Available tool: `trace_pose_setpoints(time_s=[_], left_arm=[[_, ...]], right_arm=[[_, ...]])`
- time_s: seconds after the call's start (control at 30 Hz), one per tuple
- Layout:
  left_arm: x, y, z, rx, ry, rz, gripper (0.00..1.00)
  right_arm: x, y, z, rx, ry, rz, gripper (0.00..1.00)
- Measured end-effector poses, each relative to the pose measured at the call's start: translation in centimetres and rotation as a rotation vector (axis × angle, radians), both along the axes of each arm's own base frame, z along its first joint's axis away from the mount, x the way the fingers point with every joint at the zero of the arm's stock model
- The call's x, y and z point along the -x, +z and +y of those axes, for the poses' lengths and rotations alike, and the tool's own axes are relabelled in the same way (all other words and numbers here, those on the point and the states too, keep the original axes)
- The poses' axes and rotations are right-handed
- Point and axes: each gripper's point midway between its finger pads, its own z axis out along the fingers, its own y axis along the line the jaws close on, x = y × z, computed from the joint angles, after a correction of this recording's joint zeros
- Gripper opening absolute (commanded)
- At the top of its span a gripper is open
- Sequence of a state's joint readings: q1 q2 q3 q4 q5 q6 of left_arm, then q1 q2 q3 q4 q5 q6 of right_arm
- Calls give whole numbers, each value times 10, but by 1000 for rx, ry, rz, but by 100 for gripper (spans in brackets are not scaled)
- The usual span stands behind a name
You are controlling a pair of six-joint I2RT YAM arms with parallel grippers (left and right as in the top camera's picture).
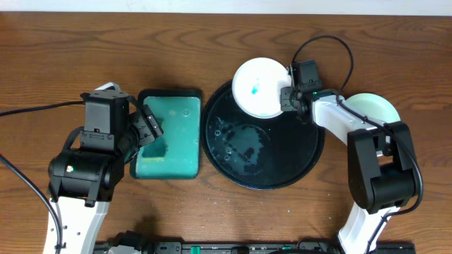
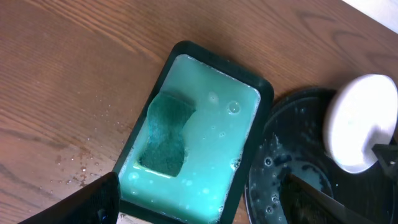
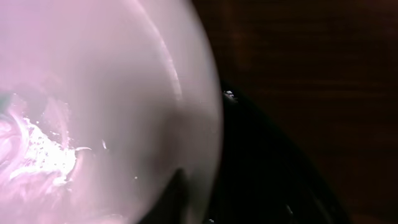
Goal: Clean dirty plates on tray and stack at the side
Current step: 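Move the right gripper to the last white plate on the tray, then grip the rim of the last white plate with the right gripper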
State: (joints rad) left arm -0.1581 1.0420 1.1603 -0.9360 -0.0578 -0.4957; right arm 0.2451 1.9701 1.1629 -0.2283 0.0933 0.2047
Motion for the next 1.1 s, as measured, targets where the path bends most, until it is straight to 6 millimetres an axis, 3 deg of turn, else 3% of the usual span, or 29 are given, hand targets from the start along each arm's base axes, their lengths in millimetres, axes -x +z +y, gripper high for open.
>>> trace_pose_setpoints(time_s=[0.13,0.23,0.47,0.57,0.6,0.77,0.83,0.93,0.97,1.0,1.03,1.07,1.1], left_arm=[[0,0,0,0,0,0,82],[0,0,0,0,0,0,82],[0,0,0,0,0,1,82],[0,0,0,0,0,1,82],[0,0,0,0,0,1,82],[0,0,0,0,0,1,82],[0,0,0,0,0,0,82],[0,0,0,0,0,1,82],[0,0,0,0,0,1,82],[0,0,0,0,0,1,82],[0,0,0,0,0,1,82],[0,0,0,0,0,3,82],[0,0,0,0,0,1,82]], right_arm=[[8,7,3,-21,12,27,1],[26,15,6,-46,28,86,1],[69,77,8,-108,49,125,1],[81,91,5,-103,55,130,48],[80,91,4,-88,66,122,56],[48,84,6,36,257,14,77],[34,71,11,86,351,-17,78],[20,40,14,160,474,-16,72],[21,23,13,186,518,12,64],[23,10,13,199,547,39,52],[26,-4,16,187,583,64,26],[21,-1,16,201,593,46,11],[20,-2,16,218,619,51,6]])
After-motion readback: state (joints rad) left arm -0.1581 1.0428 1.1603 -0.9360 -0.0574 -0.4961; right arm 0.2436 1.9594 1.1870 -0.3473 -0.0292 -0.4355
